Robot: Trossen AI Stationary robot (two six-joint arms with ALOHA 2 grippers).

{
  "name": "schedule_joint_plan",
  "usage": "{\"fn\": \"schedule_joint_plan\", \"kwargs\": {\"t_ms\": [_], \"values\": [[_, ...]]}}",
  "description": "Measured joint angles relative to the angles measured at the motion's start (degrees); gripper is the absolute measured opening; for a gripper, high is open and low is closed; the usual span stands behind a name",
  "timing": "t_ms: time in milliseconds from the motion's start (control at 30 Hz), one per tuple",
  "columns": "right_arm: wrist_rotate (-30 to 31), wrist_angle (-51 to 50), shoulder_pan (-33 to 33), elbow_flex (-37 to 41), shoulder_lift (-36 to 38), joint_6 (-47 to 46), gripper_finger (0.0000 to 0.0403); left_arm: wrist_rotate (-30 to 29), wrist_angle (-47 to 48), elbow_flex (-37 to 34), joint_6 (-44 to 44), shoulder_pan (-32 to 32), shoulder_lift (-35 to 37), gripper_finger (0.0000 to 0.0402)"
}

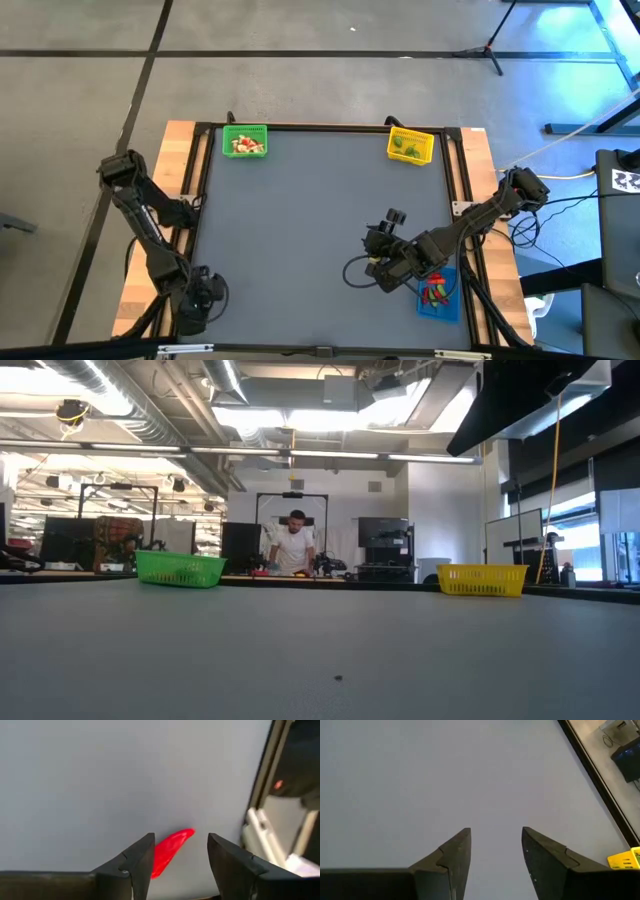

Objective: Sort produce into baskets
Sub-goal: Put the red chili pepper into the blue bin

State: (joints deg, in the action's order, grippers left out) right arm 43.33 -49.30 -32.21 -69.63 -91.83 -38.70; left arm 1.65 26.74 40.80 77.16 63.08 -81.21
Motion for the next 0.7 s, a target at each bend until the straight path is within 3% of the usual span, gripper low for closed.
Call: {"fn": "schedule_joint_plan", "kwargs": {"t_ms": [433,700], "values": [[0.63,-0.02,0.0,0.0,0.0,0.02,0.0176,2.71,2.52,0.24,-4.06,3.68,-6.22,0.0168],[0.5,0.95,0.0,0.0,0.0,-0.02,0.0176,2.5,3.43,0.09,-3.9,2.82,-6.25,0.0048]]}}
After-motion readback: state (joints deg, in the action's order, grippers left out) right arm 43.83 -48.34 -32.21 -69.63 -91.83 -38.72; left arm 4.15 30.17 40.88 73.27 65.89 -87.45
